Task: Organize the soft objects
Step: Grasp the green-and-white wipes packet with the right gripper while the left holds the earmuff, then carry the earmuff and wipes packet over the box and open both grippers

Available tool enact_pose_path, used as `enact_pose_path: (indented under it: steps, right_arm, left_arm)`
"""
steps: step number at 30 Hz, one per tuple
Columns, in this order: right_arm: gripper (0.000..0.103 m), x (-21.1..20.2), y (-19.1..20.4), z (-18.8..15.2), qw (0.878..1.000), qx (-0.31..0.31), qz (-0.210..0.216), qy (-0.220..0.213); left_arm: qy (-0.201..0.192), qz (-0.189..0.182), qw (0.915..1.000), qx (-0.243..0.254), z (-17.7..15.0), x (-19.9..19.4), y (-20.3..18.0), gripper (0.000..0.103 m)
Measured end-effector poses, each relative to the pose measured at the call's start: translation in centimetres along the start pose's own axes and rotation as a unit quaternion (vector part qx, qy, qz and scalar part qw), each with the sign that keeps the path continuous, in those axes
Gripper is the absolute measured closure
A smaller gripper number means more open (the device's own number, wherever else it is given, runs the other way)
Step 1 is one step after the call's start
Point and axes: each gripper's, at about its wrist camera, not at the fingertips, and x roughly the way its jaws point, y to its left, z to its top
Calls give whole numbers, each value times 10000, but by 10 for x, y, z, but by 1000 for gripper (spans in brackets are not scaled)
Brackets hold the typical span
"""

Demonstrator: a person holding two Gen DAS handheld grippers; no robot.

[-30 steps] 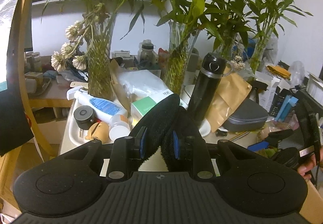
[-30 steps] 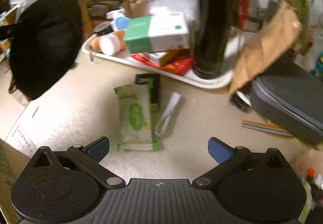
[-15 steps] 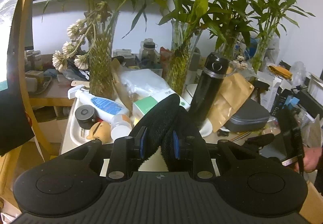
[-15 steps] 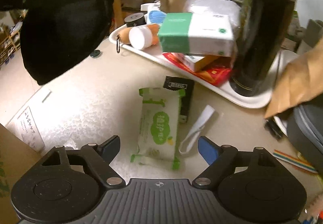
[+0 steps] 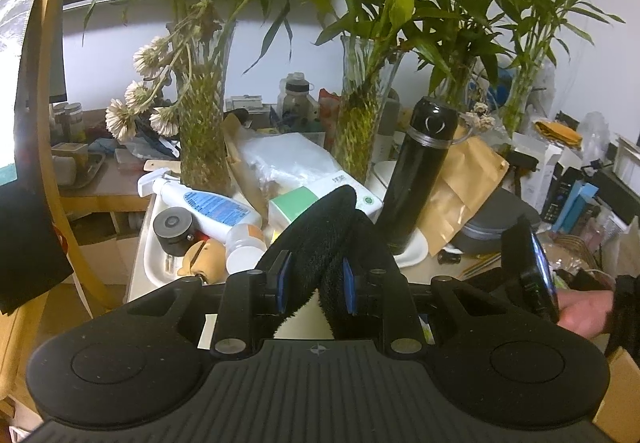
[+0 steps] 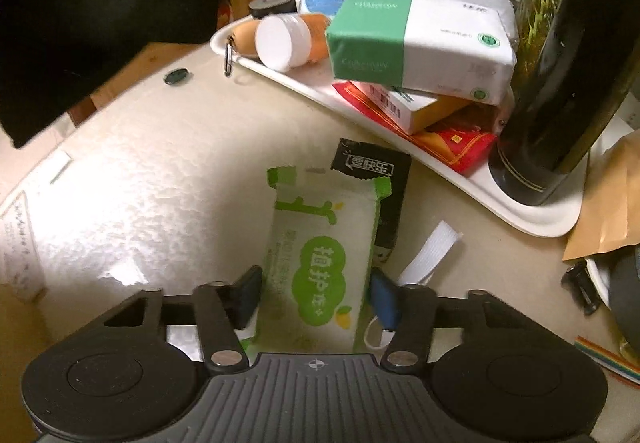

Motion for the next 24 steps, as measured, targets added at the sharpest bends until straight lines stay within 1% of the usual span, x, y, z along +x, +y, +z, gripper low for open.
enact_pose_path:
  steps: [5,8,14,17,20,24]
  right_arm:
    - [51,-4,-6,0,9999,72,36,80]
    - [51,-17,-12,3,9999,136,45,23]
    - [51,-65,-19,8,9986,248,-285,-363]
    - [51,-87,-22,8,9969,393,-502,-466]
    - [51,-109,-24,1,9945,535,-723,-540]
    - [51,-136,-21,-12,9915,663,-899,-667]
  left_arm:
    - [22,-7,10000,25,0,3,0,77]
    - [-2,-21,10000,66,-1,3,-2,77]
    - [-88,3,9999,140,1,2,-10,77]
    - [-120,64,9997,179,1,3,-14,77]
    - [-175,117,9995,238,1,4,-18,77]
    - [-262,175,9992,263,1,0,-25,77]
